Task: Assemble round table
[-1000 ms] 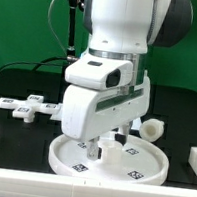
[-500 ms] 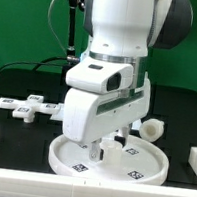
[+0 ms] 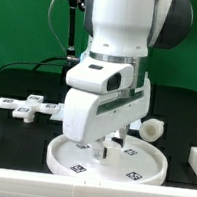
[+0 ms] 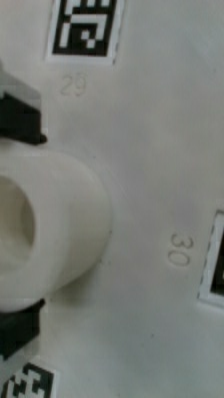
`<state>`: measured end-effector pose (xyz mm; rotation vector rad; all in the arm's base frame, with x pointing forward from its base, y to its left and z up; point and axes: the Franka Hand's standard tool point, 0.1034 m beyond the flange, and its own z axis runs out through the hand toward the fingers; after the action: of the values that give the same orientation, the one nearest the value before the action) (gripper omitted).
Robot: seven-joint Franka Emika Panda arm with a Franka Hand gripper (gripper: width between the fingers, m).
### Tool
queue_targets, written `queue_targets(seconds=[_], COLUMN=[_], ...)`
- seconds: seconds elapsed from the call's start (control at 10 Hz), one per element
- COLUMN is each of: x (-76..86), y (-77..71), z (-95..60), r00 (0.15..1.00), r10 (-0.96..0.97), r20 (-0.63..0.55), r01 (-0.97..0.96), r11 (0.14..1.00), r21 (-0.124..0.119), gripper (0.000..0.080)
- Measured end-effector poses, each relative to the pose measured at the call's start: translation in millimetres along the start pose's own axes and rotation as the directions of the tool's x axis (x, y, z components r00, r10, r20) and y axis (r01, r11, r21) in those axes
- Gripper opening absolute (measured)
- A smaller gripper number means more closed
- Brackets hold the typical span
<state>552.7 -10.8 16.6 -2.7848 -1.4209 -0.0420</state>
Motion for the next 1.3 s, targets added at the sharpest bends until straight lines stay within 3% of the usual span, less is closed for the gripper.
queue_targets(seconds=[0.4,0.6,1.0,1.3], x=[0.0,15.0,47.9,49.1], y=[0.0,0.8,-18.0,-19.0], z=[0.0,0.3,1.4,1.5], r00=[1.0,1.0,0.998,0.997], r10=[0.0,0.007,0.061,0.08], r20=[0.0,-0.003,0.005,0.011], r01=[0.0,-0.007,-0.061,-0.08], r11=[1.0,1.0,0.998,0.997], r21=[0.0,0.001,0.012,0.008], gripper=[0.0406,0.0406,0.0406,0.0407])
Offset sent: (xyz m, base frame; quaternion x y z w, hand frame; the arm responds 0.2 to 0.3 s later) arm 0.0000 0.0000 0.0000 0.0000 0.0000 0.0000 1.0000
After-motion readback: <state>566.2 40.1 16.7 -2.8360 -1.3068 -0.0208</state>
